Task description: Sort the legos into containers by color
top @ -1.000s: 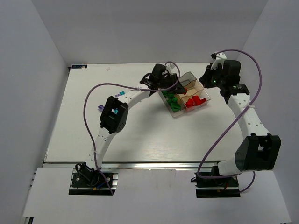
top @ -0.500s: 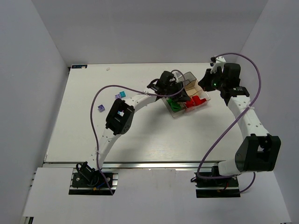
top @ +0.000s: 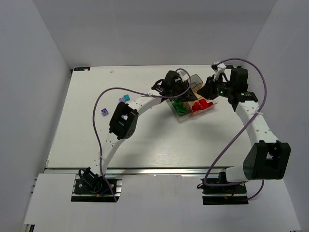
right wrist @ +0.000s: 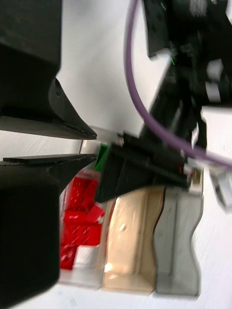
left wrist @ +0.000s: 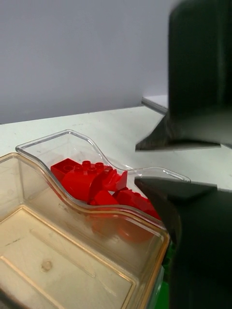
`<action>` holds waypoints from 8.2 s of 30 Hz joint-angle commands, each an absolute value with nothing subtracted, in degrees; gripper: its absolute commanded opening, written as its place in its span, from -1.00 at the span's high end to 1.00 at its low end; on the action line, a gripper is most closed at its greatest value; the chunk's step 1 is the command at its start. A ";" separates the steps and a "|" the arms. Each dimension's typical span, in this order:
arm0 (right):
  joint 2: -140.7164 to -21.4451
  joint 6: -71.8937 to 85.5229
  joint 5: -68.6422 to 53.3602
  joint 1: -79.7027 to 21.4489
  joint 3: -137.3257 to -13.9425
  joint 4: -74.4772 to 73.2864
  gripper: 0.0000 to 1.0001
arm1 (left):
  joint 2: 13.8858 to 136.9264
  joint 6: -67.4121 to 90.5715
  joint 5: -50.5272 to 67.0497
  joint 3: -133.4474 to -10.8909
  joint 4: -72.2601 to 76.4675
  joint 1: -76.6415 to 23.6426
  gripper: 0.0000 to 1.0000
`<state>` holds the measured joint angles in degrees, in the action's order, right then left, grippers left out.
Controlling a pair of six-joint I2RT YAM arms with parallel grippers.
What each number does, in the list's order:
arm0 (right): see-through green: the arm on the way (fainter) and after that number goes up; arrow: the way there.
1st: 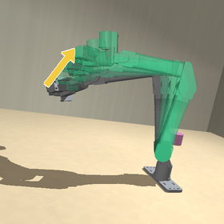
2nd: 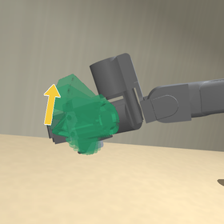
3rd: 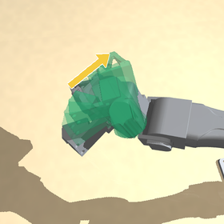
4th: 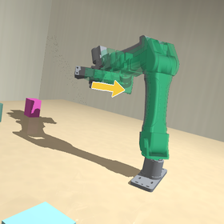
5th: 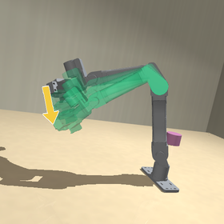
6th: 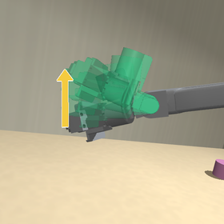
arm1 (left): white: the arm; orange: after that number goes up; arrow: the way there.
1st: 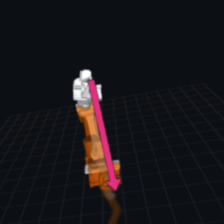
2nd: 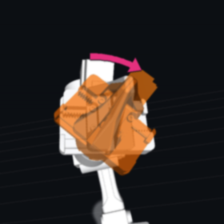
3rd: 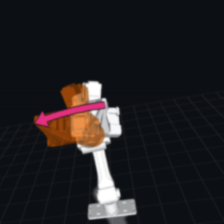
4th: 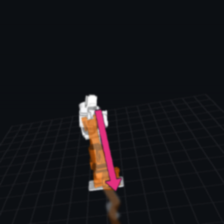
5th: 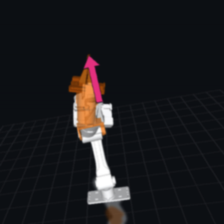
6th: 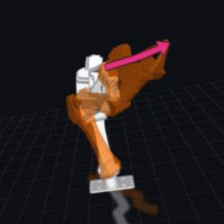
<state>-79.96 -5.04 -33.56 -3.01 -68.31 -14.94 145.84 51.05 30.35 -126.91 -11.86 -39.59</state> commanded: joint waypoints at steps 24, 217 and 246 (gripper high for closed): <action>-117.03 -6.52 -21.02 -40.42 -99.91 -25.58 0.34 | 46.60 48.24 -12.91 -49.22 -39.88 -20.04 -0.61; -101.25 -19.51 -40.52 -17.23 -82.53 -13.71 -0.78 | 129.92 19.60 -3.79 -111.27 -50.37 -10.55 0.73; -92.64 2.81 -40.07 -3.78 -73.57 2.81 1.00 | 142.81 40.78 20.40 -129.63 5.00 -29.79 0.85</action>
<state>-94.43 0.75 -39.22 -5.08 -74.98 -0.30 144.35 37.36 24.45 -127.94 -4.45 -29.06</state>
